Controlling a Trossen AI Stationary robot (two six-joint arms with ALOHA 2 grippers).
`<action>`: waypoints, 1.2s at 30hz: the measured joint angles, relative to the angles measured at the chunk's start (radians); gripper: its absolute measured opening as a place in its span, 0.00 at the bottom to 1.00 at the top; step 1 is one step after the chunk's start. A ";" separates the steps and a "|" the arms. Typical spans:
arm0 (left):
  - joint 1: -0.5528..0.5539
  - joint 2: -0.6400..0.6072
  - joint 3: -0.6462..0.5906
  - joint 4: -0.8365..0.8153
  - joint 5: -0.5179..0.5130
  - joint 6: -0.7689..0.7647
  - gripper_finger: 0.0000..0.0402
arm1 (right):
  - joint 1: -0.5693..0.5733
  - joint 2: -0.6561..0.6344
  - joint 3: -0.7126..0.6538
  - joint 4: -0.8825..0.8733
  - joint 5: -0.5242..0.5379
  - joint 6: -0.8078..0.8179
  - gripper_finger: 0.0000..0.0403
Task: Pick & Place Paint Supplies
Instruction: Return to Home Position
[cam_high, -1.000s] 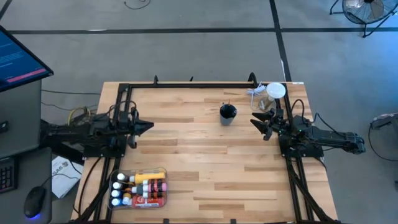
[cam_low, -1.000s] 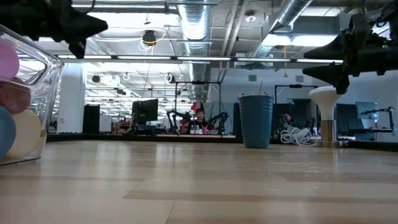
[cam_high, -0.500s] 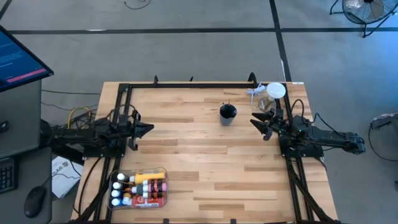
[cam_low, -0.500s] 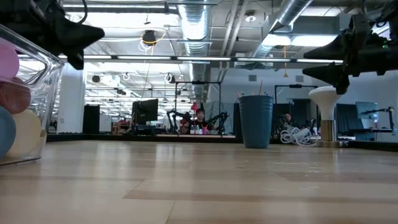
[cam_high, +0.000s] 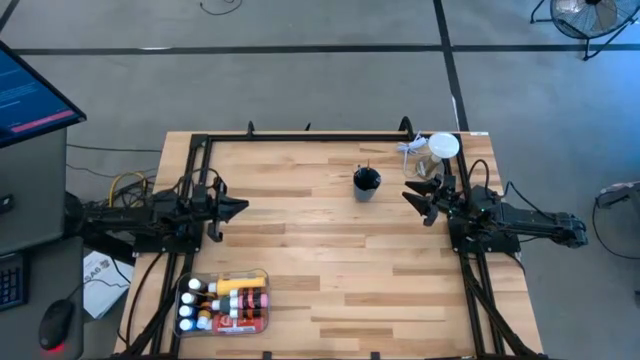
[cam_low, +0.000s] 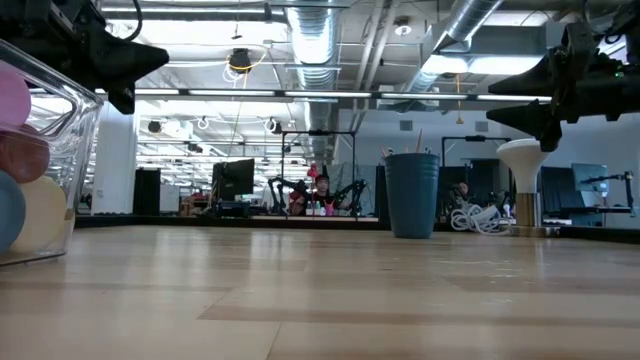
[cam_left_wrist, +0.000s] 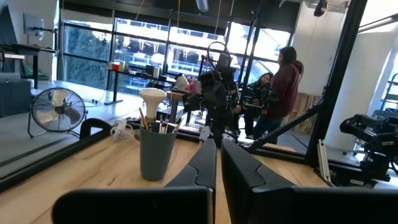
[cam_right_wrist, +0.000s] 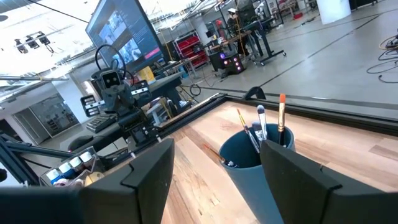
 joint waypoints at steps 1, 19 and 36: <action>0.000 0.000 0.000 0.001 0.000 0.000 0.00 | 0.000 0.000 0.000 0.000 -0.001 0.000 0.58; 0.000 0.000 0.000 0.009 -0.001 0.000 0.01 | 0.000 0.000 0.000 0.000 -0.001 0.000 0.58; 0.000 0.000 0.000 0.015 -0.001 0.000 0.01 | 0.000 0.000 0.000 0.000 -0.001 0.000 0.58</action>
